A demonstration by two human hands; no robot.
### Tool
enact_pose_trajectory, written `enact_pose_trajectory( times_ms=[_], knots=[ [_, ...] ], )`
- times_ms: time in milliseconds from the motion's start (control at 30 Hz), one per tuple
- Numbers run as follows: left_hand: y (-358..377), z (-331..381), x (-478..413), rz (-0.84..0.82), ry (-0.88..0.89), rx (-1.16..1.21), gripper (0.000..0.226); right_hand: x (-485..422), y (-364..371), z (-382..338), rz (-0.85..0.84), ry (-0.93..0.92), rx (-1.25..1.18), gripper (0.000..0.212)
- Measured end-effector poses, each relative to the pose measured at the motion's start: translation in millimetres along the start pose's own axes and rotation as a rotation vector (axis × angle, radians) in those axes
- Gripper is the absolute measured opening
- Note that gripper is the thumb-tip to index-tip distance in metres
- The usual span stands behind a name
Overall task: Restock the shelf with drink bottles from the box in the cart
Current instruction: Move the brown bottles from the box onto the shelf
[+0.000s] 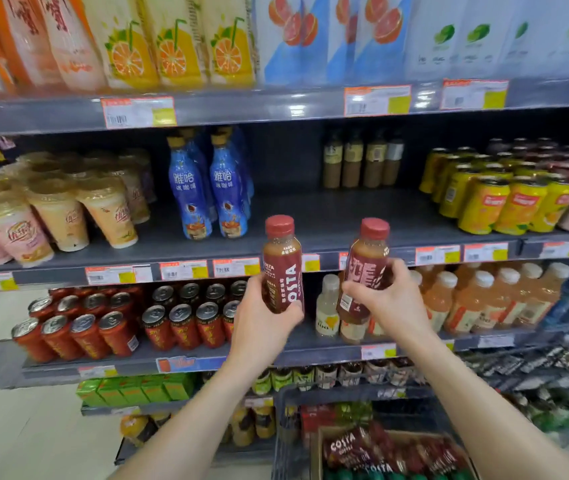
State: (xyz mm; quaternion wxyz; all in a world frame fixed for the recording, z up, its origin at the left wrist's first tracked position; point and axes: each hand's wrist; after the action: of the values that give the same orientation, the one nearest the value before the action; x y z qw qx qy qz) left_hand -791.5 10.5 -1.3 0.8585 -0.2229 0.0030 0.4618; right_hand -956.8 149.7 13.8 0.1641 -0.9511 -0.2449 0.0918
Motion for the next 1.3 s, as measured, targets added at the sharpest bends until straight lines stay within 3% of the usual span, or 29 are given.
enact_pose_trajectory(
  times_ms=[200, 433, 567, 733, 833, 933, 1067, 1300],
  knots=[
    [-10, 14, -64, 0.112, 0.073, -0.007, 0.045, -89, 18, -45, -0.004, -0.117, -0.039, 0.060],
    [-9, 7, -115, 0.151, 0.116, -0.085, 0.048, -178, 64, -57, -0.008, -0.123, -0.021, 0.069],
    [-6, -6, -131, 0.112, 0.121, -0.106, 0.048, -201, 80, -46, -0.044, -0.105, -0.009, 0.056],
    [-2, -13, -150, 0.132, 0.133, -0.074, 0.046, -212, 82, -35, -0.083, -0.148, 0.023, 0.060],
    [1, -17, -153, 0.155, 0.119, -0.041, 0.046, -211, 75, -20, -0.150, -0.143, 0.220, 0.066],
    [2, -20, -154, 0.167, 0.121, -0.033, 0.050, -216, 73, -14, -0.206, -0.141, 0.366, 0.058],
    [1, -22, -153, 0.157, 0.132, -0.047, 0.040, -234, 87, -18, -0.217, -0.147, 0.376, 0.057],
    [0, -26, -150, 0.137, 0.165, -0.036, 0.043, -288, 120, -36, -0.217, -0.149, 0.410, 0.054]
  ],
)
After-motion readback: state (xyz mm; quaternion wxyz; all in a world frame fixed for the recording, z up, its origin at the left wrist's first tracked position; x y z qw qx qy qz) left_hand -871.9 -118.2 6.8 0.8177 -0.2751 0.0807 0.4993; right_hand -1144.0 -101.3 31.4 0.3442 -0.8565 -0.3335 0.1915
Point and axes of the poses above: each hand's wrist, its own x-axis away from the middle knuckle, its own y-axis out of the palm, z = x × y, and after that the axes turned 3 degrees about y, right-handed
